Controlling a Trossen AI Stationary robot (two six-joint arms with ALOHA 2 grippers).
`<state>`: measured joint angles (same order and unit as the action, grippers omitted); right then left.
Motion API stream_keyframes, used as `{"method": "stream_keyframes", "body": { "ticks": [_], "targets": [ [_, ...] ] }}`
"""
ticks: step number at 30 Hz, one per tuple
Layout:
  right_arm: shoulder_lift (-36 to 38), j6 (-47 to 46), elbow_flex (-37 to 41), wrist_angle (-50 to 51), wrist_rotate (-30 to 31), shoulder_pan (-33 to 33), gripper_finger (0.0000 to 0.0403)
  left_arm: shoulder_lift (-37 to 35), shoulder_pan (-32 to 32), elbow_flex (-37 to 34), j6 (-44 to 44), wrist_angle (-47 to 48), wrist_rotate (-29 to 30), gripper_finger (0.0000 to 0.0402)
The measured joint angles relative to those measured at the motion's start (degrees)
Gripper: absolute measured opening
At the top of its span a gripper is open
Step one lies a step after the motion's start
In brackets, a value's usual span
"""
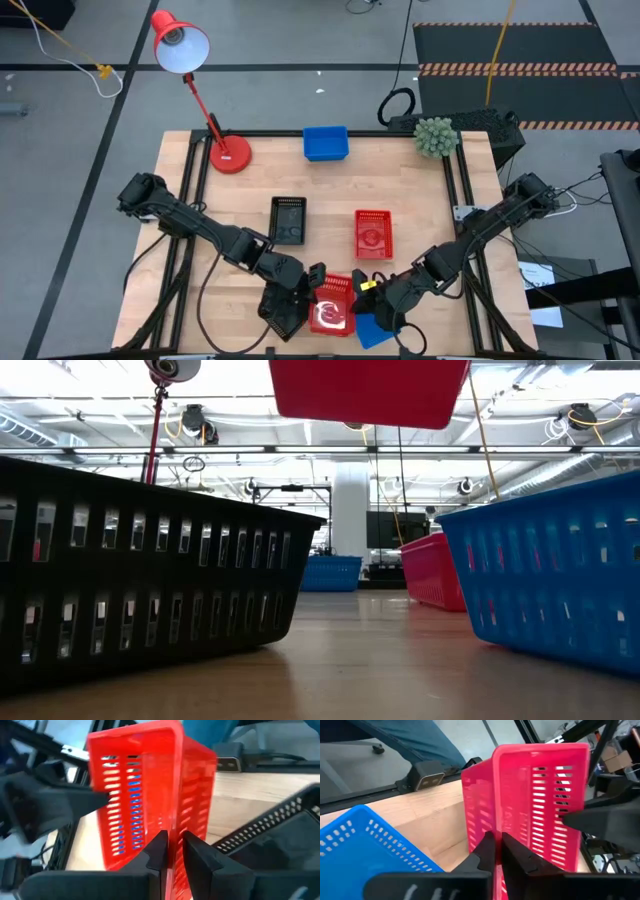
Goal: Stack baskets by color
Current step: Stack the bottom red bin on top of the top red bins
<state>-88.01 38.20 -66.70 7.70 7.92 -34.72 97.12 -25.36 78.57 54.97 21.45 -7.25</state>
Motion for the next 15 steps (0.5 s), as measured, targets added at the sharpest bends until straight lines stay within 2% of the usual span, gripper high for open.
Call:
{"method": "stream_keyframes", "body": {
  "ticks": [7, 11, 15],
  "targets": [
    [0.0, 0.6, 0.0, 0.6, -0.1, 0.1, 0.0008, 0.0, 0.0, 0.0, -5.0, -2.2, 4.6, 0.0079],
    [0.0, 1.8, 0.0, 1.4, -0.1, 0.1, 0.0007, -0.1, 0.0, 0.0, -9.9, -6.1, 11.0, 0.0111],
    [0.4, 3.1, 0.1, 2.9, 0.5, 0.1, 0.0006, -0.3, -0.3, 0.1, -17.5, -11.5, 19.6, 0.0161]
  ]
}}
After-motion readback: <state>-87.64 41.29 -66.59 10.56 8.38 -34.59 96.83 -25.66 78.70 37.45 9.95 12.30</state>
